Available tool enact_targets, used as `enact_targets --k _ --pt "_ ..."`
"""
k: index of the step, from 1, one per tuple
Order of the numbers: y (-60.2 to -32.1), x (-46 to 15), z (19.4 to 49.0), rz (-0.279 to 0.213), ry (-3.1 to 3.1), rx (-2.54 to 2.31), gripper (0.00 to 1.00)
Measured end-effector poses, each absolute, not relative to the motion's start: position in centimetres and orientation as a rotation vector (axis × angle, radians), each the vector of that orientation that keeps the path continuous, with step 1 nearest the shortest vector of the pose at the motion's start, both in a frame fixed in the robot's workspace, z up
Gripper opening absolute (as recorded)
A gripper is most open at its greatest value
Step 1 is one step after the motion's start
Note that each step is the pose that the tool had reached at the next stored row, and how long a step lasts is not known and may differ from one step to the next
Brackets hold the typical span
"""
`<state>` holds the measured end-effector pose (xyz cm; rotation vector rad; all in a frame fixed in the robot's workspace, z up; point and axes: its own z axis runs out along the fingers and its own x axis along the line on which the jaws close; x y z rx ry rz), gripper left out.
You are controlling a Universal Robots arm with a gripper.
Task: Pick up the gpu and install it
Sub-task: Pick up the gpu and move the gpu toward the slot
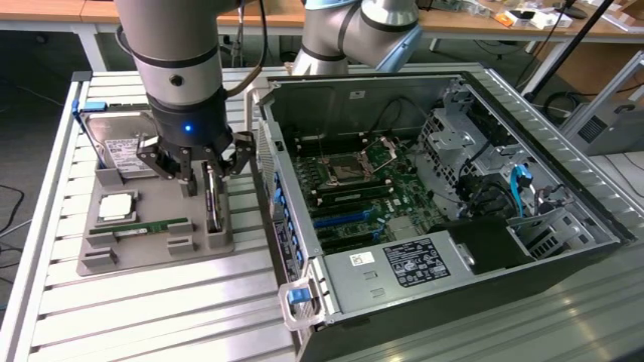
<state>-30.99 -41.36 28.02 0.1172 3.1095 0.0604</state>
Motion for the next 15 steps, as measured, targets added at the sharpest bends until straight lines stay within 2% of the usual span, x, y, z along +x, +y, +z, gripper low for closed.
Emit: enact_targets --k 15 --pt "-41.36 -30.99 27.73 0.06 3.109 0.117 0.42"
